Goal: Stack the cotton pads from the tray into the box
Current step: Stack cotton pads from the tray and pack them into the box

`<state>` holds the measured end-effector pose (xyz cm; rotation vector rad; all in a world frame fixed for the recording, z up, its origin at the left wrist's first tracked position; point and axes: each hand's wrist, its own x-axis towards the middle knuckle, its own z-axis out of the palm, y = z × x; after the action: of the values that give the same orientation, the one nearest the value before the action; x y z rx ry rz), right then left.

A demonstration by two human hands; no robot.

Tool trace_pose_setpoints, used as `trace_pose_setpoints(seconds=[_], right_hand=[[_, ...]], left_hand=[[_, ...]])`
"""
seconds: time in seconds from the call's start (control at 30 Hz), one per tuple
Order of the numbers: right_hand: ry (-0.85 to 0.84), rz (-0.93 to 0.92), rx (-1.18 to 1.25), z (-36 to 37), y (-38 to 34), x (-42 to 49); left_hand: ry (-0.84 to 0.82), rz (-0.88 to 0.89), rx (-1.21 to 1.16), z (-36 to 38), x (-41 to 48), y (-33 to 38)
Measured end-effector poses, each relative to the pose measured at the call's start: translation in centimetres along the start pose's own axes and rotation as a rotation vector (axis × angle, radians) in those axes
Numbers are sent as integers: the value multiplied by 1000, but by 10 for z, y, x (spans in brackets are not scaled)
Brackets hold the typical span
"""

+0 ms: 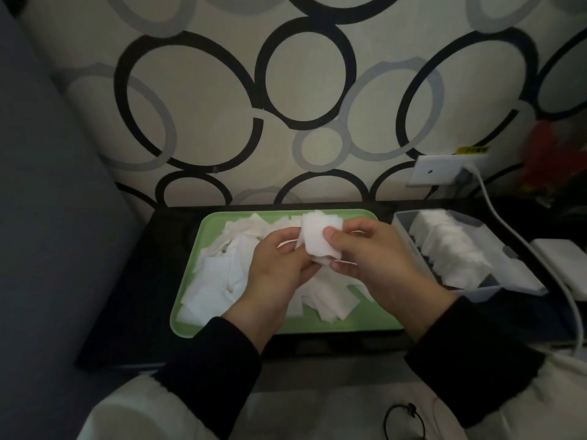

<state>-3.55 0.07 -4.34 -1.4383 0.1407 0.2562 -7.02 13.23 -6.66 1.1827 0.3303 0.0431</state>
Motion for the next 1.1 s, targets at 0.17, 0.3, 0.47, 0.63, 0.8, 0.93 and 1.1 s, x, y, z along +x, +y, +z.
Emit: trace_pose_setpoints(seconds=[0.17,0.3,0.47,0.63,0.8,0.93,1.1], right_hand=[[51,-51,-176,1,2,0],[44,-152,-284,-2,2,0],[-69,-140,-427,-8,1,3],[-126,-107,-818,-29,13,17],[-191,-73,-1265,-32,33,19],[-199,-73,-1282,-26,36,17],[-230,-75,-1226,-31,31,20]], left_hand=[[-34,-43,-114,5,0,0],[-65,-107,-191,5,1,3],[-131,-109,-67,-2,5,4],[34,-39,128,-17,13,3],[50,-25,145,-23,13,4],[41,-6,184,-25,14,2],[47,1,212,-31,16,2]])
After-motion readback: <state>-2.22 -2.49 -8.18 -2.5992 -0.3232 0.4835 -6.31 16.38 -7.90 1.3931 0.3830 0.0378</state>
